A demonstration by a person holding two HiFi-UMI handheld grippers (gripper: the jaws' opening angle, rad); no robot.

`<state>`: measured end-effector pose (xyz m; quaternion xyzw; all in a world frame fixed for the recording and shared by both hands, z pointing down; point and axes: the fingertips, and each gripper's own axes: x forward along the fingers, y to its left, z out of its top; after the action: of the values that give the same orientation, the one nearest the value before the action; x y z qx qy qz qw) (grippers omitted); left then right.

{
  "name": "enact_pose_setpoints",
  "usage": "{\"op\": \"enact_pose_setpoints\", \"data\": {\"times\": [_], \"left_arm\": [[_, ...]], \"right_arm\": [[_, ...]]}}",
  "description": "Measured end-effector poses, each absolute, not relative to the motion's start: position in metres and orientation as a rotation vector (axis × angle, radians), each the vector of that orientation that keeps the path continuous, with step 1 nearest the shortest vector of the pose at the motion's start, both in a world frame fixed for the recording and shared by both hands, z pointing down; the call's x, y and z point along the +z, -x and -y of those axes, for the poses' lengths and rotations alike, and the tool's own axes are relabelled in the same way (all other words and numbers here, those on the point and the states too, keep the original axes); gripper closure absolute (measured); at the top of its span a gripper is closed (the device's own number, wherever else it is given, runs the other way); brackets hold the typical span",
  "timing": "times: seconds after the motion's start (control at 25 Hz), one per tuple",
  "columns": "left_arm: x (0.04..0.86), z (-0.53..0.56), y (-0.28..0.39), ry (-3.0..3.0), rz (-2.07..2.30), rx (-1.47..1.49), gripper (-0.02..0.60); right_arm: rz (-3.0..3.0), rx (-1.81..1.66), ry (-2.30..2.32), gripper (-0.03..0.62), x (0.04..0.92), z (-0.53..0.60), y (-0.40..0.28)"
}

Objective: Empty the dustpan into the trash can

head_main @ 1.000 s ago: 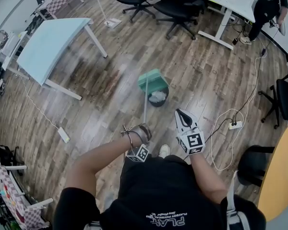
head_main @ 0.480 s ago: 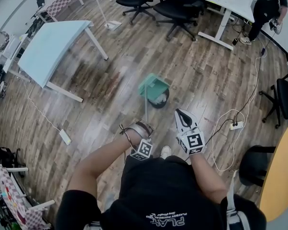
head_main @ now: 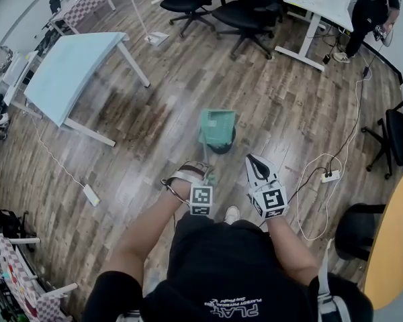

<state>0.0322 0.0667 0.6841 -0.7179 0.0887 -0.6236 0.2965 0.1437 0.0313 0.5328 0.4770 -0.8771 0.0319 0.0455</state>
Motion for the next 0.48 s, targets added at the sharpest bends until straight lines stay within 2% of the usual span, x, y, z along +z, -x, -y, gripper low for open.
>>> {"op": "enact_pose_setpoints", "data": {"times": [0.48], "left_arm": [[0.630,0.014,-0.002,2.253,-0.984,-1.549,0.483]], "right_arm": [[2.670,0.105,-1.443,0.571,0.538,-0.026,-0.143]]}}
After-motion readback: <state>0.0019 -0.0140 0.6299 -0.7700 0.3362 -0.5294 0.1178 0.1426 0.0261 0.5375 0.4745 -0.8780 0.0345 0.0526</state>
